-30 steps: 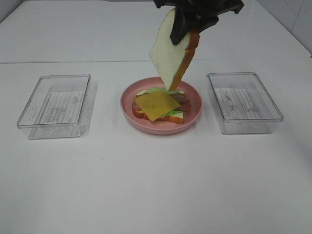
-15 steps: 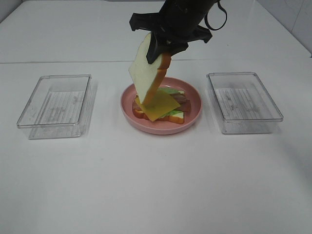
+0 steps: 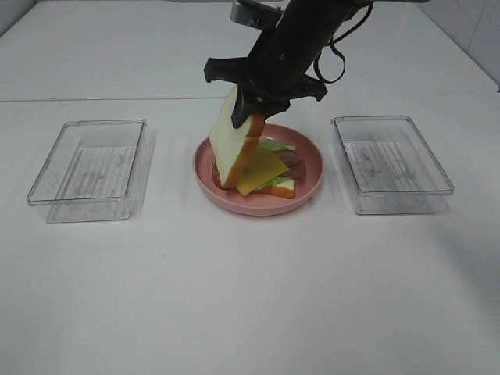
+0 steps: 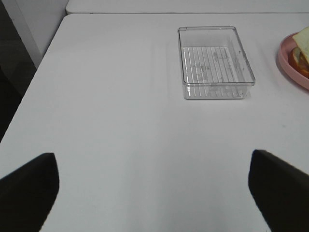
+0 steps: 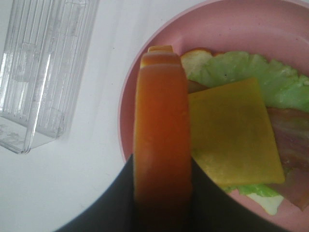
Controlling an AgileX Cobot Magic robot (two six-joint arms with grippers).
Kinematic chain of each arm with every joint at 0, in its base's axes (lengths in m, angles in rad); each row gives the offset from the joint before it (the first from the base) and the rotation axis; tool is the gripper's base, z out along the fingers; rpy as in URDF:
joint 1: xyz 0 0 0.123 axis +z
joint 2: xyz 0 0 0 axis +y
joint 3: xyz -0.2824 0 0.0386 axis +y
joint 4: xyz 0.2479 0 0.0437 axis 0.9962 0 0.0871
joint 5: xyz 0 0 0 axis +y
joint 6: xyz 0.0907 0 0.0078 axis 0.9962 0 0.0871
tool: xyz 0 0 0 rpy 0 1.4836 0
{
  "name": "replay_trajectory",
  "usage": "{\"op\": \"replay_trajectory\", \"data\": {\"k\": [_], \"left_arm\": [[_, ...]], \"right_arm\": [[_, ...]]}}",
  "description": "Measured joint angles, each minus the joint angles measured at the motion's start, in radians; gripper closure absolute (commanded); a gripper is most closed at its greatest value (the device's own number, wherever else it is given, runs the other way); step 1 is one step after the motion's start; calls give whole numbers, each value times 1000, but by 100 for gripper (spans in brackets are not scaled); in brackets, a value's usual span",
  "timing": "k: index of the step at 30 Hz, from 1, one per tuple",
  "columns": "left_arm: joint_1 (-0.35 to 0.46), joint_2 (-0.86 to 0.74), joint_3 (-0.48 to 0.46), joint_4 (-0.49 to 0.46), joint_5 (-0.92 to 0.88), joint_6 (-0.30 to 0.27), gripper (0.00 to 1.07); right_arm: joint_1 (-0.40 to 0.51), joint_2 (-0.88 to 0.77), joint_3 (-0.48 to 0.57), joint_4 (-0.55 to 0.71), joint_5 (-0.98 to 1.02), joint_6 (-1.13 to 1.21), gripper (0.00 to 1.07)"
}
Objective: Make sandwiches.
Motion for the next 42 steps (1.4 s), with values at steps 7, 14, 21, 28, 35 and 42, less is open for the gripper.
{"op": "replay_trajectory", "data": {"k": [7, 14, 21, 28, 35, 42], "left_arm": [[0, 0, 0, 0, 0, 0, 6], [0, 0, 0, 0, 0, 0, 6], [0, 0, 0, 0, 0, 0, 6], [0, 0, 0, 0, 0, 0, 6], [0, 0, 0, 0, 0, 0, 6], [0, 0, 0, 0, 0, 0, 6]], "right_arm": [[0, 24, 0, -79, -17, 39, 107], [0, 36, -1, -193, -17, 80, 92], [0, 43, -1, -254, -15, 82, 22], [0, 49, 1, -343, 17, 56, 13], [0, -12, 1, -440, 103, 56, 13], [0, -135, 1, -545, 286, 56, 13]]}}
